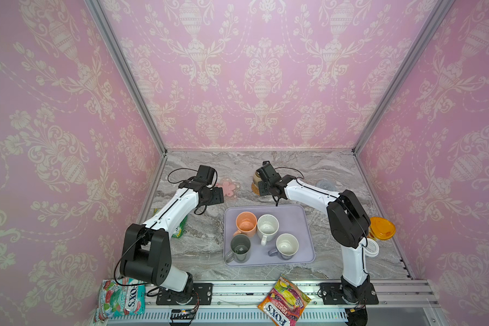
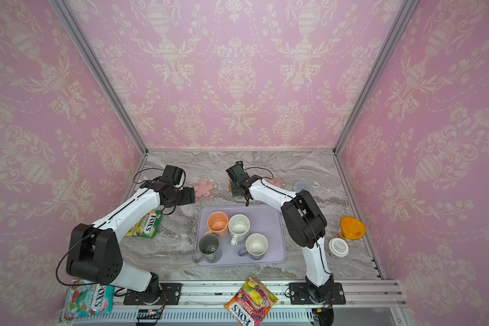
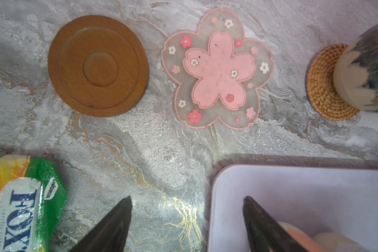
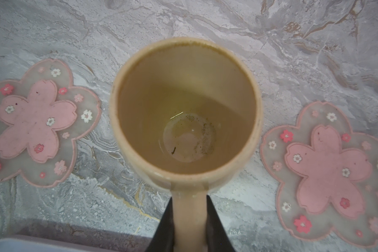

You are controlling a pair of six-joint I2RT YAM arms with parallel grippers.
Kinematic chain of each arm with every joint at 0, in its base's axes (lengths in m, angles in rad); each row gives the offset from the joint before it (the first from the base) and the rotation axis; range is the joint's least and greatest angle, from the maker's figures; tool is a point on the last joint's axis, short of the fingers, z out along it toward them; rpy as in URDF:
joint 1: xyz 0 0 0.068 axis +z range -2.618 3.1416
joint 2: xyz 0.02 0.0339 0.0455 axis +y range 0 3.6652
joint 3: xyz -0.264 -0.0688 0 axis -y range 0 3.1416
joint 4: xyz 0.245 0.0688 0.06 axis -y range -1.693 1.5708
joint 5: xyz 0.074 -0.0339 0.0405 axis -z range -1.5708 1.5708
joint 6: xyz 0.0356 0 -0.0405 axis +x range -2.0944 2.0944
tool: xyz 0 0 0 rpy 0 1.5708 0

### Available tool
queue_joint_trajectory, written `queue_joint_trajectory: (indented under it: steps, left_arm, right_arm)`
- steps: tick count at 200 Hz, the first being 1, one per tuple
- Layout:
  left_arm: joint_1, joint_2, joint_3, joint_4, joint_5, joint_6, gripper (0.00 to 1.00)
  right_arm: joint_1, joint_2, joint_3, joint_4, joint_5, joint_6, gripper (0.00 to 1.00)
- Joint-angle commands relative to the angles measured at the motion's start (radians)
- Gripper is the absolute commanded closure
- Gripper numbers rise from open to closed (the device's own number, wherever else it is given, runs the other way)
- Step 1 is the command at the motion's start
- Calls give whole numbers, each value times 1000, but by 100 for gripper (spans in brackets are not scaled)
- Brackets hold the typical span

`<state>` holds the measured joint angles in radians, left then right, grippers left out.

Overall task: Place cups on coasters
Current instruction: Place the cup on the coaster.

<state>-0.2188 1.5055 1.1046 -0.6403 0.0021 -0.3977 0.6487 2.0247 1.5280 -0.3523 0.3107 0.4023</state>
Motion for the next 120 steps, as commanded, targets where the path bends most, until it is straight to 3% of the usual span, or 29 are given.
queue_joint_trajectory:
  steps: [1,120]
  left_arm:
    - [6,15,26,-9,21,17,18]
    - [6,11,45,-22,26,14,18]
  right_arm:
    - [11,4,-8,83,23,35,100]
    - [48,-15,-105,-1,31,78,100]
